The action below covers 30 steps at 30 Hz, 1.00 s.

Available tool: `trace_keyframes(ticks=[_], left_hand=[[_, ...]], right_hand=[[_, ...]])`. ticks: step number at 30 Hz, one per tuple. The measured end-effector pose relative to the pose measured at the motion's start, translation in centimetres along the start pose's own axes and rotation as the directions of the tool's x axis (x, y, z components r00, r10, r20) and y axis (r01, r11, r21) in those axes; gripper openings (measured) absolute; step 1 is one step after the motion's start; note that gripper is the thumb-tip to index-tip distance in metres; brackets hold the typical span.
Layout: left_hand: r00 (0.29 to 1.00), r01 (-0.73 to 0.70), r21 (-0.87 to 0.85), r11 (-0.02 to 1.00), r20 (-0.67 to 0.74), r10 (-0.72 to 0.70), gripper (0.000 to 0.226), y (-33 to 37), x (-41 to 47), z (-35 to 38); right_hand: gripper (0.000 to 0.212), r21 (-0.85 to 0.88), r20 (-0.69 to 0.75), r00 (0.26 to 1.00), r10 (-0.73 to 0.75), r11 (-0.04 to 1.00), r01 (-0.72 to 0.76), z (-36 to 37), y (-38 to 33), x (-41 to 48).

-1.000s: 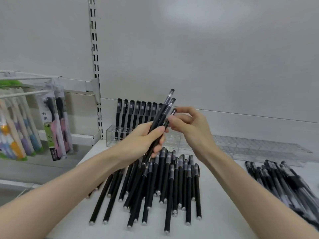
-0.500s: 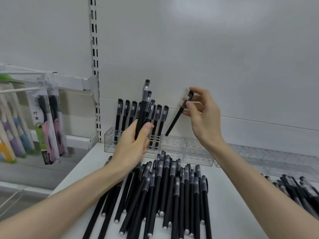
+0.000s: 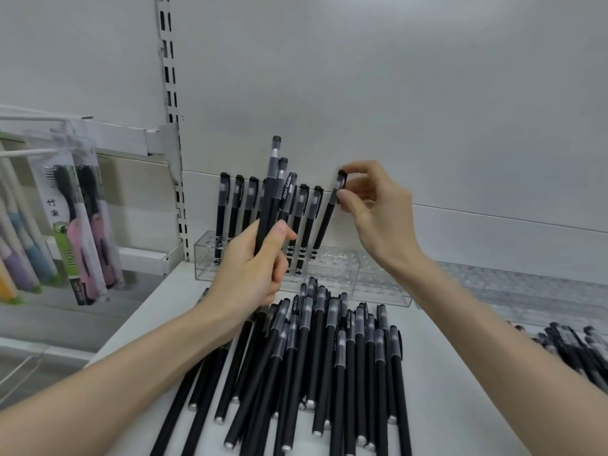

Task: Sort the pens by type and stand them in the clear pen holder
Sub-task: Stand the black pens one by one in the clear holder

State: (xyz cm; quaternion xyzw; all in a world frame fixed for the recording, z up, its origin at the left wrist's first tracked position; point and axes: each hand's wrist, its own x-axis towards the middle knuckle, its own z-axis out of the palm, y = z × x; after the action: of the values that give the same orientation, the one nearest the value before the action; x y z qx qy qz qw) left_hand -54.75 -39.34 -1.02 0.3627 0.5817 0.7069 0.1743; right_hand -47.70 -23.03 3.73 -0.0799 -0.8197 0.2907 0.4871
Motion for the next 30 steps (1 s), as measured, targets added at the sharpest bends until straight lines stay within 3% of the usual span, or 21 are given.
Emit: trace_keyframes(ticks=[11, 19, 22, 25, 30], left_hand=[[0.996, 0.055, -0.015, 0.998, 0.077, -0.054, 0.027, 0.0, -0.4, 0.2], [0.99, 0.111, -0.03, 0.993, 0.093, -0.108, 0.029, -0.1, -0.6, 0.2], [0.986, 0.102, -0.04, 0.994, 0.133, -0.096, 0.027, 0.1, -0.7, 0.3], [0.977, 0.085, -0.027, 0.996, 0.199, -0.078, 0.027, 0.2, -1.0, 0.4], [0.97, 0.096, -0.04, 0.995, 0.226, -0.085, 0.029, 0.1, -1.1, 0.7]], right_hand=[[0.022, -0.148, 0.12, 0.993, 0.012, 0.989, 0.006, 0.4, -0.7, 0.1], [0.021, -0.223, 0.112, 0.992, 0.055, 0.974, -0.029, 0.2, -0.6, -0.8], [0.019, 0.011, 0.09, 0.989, 0.121, 0.992, -0.122, -0.4, -2.0, -1.7], [0.027, 0.286, 0.213, 0.959, 0.188, 0.926, -0.245, -0.5, -3.2, -2.9], [0.028, 0.481, 0.202, 0.946, 0.254, 0.816, -0.322, -0.6, -3.3, -3.7]])
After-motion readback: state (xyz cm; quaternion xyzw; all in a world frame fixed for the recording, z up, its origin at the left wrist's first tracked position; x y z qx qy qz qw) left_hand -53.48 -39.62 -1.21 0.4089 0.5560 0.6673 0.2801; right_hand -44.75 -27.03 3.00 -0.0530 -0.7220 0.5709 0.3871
